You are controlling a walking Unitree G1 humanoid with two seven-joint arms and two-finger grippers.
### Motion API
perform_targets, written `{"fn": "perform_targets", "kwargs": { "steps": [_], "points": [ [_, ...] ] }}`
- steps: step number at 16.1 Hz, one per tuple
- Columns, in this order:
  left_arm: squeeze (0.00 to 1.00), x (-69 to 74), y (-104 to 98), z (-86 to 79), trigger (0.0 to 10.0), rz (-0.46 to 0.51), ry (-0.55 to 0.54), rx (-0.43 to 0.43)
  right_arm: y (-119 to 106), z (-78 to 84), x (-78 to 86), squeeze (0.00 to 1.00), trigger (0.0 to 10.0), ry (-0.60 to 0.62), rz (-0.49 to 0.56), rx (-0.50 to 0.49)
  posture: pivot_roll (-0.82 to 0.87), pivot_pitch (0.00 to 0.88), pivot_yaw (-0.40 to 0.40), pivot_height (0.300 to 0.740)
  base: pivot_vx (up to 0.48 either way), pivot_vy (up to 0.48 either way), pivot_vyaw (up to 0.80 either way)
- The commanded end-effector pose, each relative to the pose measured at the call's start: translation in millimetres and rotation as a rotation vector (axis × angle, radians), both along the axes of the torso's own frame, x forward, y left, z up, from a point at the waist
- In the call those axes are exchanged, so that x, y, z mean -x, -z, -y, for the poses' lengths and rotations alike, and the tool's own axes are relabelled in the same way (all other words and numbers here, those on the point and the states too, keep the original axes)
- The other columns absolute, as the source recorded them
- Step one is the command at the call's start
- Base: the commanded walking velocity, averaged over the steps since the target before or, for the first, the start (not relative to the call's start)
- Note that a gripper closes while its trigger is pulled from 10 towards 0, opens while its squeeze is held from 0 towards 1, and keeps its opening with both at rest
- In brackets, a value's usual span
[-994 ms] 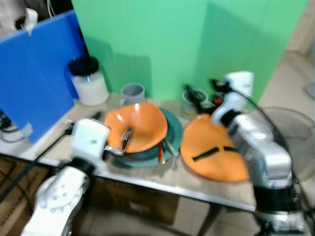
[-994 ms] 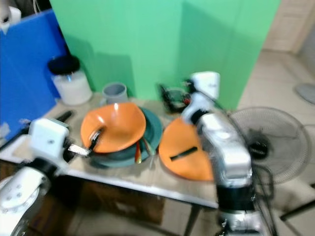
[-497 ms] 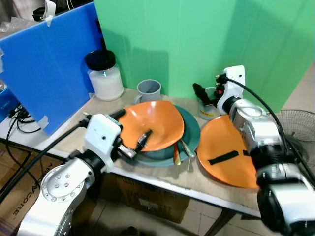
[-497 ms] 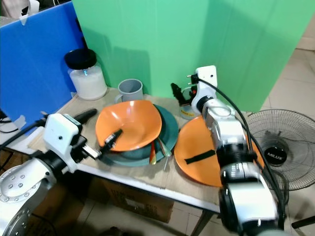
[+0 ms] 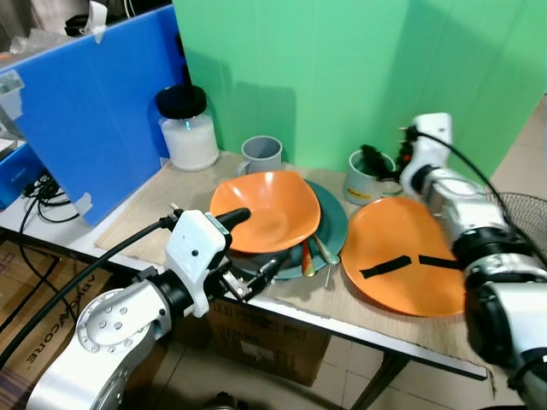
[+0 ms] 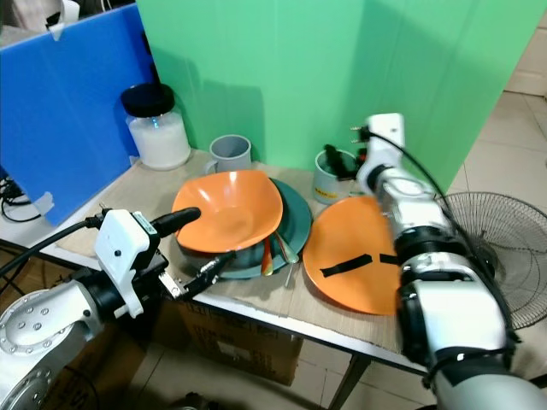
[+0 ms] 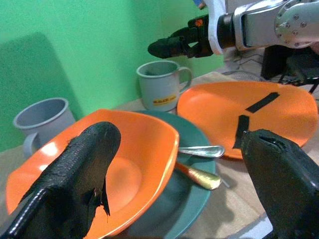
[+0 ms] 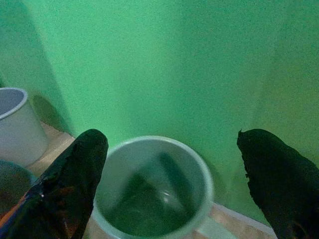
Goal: Setting the table
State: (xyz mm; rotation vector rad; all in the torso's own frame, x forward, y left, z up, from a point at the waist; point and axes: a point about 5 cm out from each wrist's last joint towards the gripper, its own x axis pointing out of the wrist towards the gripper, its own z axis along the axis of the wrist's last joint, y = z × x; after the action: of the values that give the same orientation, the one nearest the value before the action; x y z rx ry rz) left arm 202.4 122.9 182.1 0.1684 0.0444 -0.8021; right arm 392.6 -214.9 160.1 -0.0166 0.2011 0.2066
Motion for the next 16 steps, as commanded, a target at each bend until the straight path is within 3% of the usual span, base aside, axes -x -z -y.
{"fn": "perform_targets", "kwargs": {
  "steps": [1, 2, 7, 16],
  "points": [
    [0.24, 1.7, -4, 2.1, 10.0, 0.006, 0.025, -0.006, -11, 4.8, -2.8, 0.18, 10.0, -0.003, 0.030, -0.033, 0.01, 0.004, 0.033, 0.740, 0.000, 0.000, 0.00],
    [0.24, 2.1, -4, 2.1, 10.0, 0.005, 0.027, -0.007, -11, 9.9, -1.6, 0.00, 10.0, 0.000, 0.029, -0.046, 0.01, 0.005, 0.032, 0.740, 0.000, 0.000, 0.00],
    [0.24, 3.3, -4, 2.2, 10.0, -0.005, 0.044, -0.004, -1, 26.1, 10.4, 0.00, 10.0, -0.137, -0.016, -0.106, 0.00, 0.005, 0.038, 0.740, 0.000, 0.000, 0.00],
    [0.24, 4.3, -2, 1.9, 10.0, -0.018, 0.062, -0.020, 33, 29.0, 26.2, 0.00, 10.0, -0.207, -0.139, 0.077, 0.01, 0.007, 0.036, 0.740, 0.000, 0.000, 0.00]
  ]
}}
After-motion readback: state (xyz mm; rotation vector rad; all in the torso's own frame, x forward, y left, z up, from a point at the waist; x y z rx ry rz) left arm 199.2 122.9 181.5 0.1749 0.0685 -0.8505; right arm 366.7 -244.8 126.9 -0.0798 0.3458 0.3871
